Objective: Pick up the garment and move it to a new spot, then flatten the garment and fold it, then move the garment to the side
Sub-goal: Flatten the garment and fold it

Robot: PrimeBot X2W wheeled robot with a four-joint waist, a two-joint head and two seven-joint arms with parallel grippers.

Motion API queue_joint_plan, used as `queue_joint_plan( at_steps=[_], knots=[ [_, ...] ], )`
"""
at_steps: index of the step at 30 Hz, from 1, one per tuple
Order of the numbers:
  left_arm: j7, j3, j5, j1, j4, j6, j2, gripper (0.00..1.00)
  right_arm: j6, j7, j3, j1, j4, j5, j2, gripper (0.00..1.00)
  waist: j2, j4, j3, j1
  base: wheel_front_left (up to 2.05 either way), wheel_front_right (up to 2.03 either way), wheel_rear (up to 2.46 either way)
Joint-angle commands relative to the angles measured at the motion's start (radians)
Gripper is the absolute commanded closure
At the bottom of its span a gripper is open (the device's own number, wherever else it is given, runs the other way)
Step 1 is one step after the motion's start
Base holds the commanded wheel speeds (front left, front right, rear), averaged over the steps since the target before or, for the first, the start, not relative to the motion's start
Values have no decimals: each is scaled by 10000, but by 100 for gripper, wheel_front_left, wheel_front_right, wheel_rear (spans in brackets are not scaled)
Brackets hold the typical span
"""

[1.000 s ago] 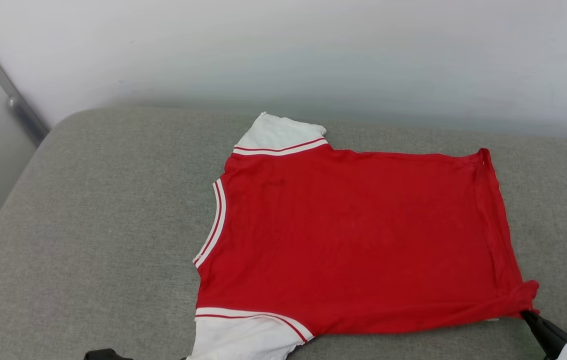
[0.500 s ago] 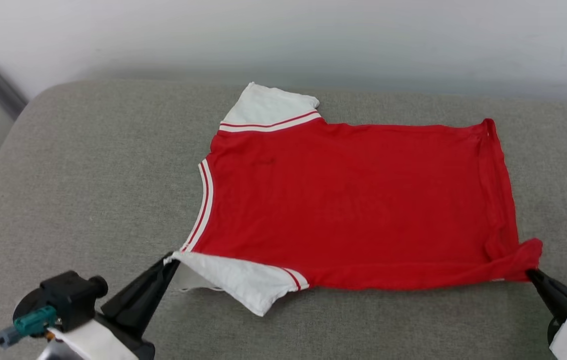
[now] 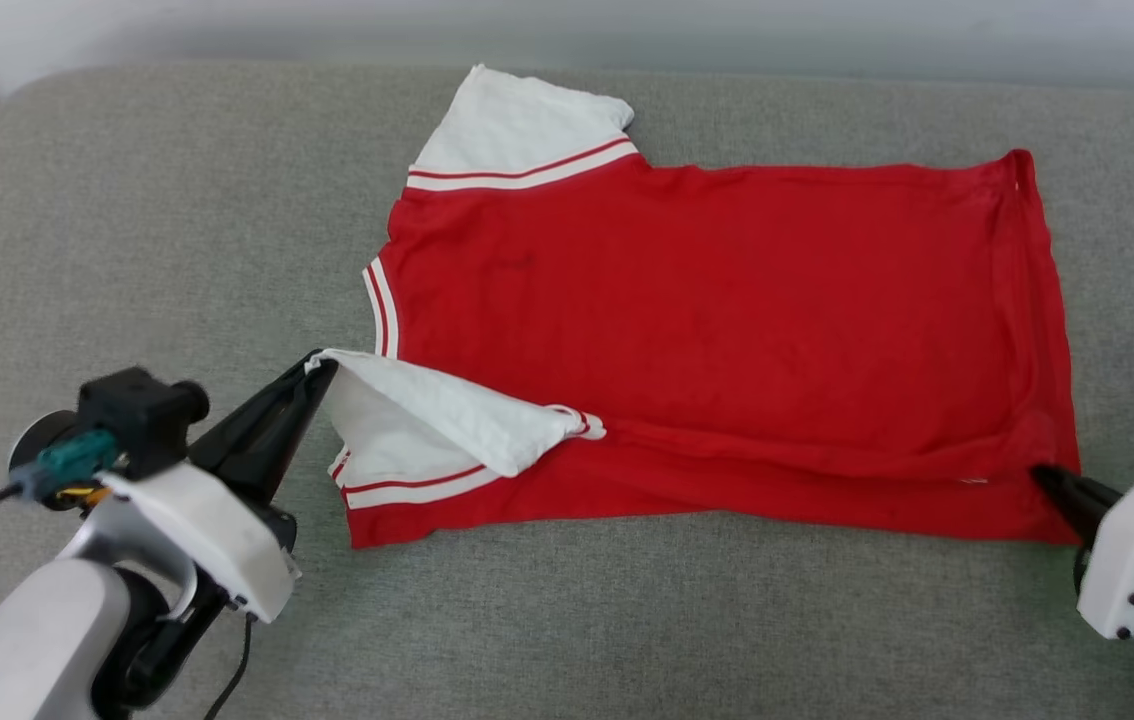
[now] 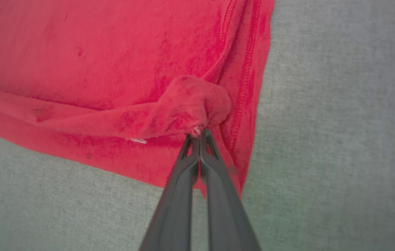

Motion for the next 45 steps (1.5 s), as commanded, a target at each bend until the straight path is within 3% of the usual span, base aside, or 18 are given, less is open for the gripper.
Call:
queue_joint_plan(
  at_steps=[1, 8, 15, 16, 17, 18, 23, 29, 38, 45],
  knots=[
    [62, -52, -35, -114, 69, -38, -112, 100, -3, -3, 87, -184, -20, -110, -93, 100, 0, -6, 94, -2, 0, 0, 0],
    [95, -496, 108, -1149, 1474, -418, -485, 100, -3, 263, 203, -1076, 442, -883, 32, 100, 0, -27, 385, -2, 0, 0, 0],
    [-492, -594, 436, -1903, 2703, -426, -988, 100, -3, 352, 111, -1438, 916, -1510, 401, 100, 0, -23, 413, -2, 0, 0, 0],
    [-450, -653, 382, -1893, 2886, -429, -1079, 81, -3, 367, 104, -1455, 992, -1574, 468, 100, 0, -30, 378, -2, 0, 0, 0],
    [-339, -710, 273, -1833, 3078, -437, -1168, 15, -3, 388, 126, -1464, 1060, -1645, 499, 15, 0, -42, 330, -2, 0, 0, 0],
    [-250, -763, 225, -1786, 3180, -451, -1205, 0, -3, 464, 214, -1430, 1109, -1686, 516, 0, 0, -56, 275, -2, 0, 0, 0],
    [-348, -758, 214, -1406, 3420, -150, -1237, 0, -3, 234, 448, -1275, 974, -2043, 471, 0, 0, -145, -46, -2, 0, 0, 0],
    [-381, -566, -90, -486, 2859, 561, -1238, 0, -3, 32, 516, -761, 345, -2387, 365, 0, 0, -126, -433, -2, 0, 0, 0],
    [1182, -1080, -370, 793, 1692, 1441, -963, 0, -3, 218, -232, 361, -1311, -2640, 687, 0, 0, -120, -600, -2, 0, 0, 0],
    [1539, -1240, -89, 839, 1908, 1993, -941, 0, -3, 333, -534, 713, -2020, -2772, 1176, 0, 0, -450, -357, -2, 0, 0, 0]
  ],
)
